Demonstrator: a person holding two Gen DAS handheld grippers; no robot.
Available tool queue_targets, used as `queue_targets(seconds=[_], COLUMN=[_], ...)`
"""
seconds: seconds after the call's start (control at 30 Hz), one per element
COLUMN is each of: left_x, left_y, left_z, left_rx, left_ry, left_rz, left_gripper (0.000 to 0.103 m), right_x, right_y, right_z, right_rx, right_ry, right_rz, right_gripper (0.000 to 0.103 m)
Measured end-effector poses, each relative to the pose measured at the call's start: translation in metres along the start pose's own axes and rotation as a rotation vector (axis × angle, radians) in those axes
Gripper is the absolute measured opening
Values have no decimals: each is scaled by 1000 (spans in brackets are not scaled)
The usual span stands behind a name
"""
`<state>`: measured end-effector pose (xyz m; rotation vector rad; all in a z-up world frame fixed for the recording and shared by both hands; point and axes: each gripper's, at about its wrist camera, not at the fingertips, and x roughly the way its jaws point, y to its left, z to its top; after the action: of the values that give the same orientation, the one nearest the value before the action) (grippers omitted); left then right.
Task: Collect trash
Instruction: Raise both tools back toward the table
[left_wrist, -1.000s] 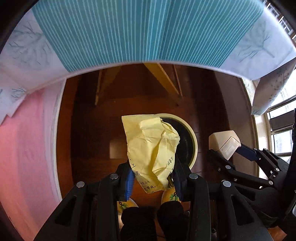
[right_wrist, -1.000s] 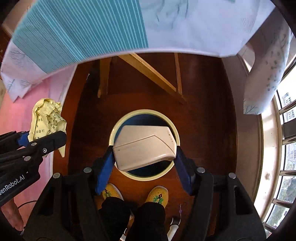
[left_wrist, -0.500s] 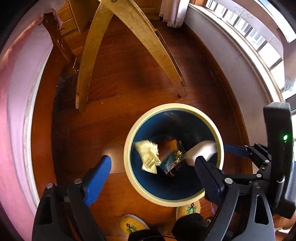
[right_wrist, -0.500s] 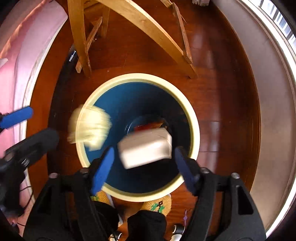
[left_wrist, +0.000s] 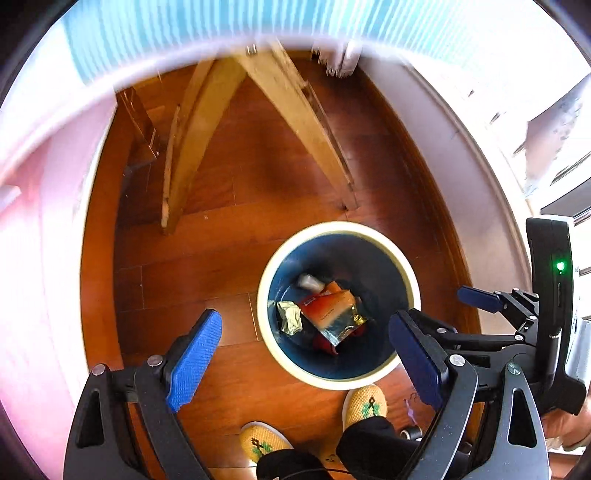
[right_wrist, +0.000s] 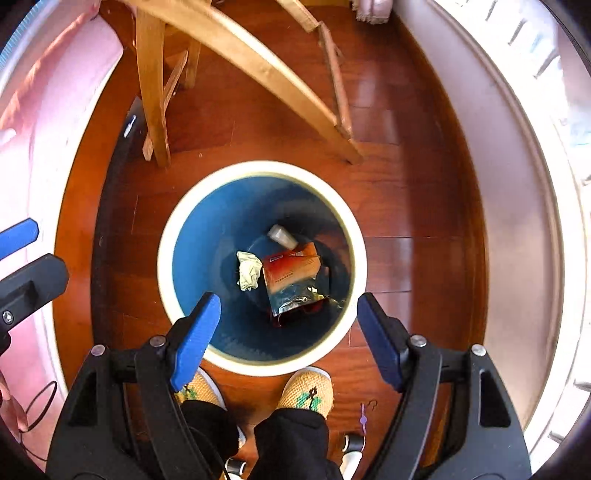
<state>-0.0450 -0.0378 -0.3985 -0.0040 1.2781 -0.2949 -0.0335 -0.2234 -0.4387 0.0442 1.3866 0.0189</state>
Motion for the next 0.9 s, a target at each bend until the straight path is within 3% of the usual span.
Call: queue_targets(seconds=[0.27, 0.57, 0.9], left_x=[-118, -252, -371], left_y=[-7, -19, -14], left_z=[19, 44, 89], left_rx=[13, 81, 72], left_ry=[-109, -234, -361], left_rz=[10, 90, 148], left_gripper=[93, 93, 92], right_x=[-113, -254, -374], right_y=[15, 47, 82], right_z=[18, 46, 78], right_rx=[39, 64, 49], right_ry=[-56, -146, -256], right_rz=[5, 34, 39], right_gripper=[74, 74, 74])
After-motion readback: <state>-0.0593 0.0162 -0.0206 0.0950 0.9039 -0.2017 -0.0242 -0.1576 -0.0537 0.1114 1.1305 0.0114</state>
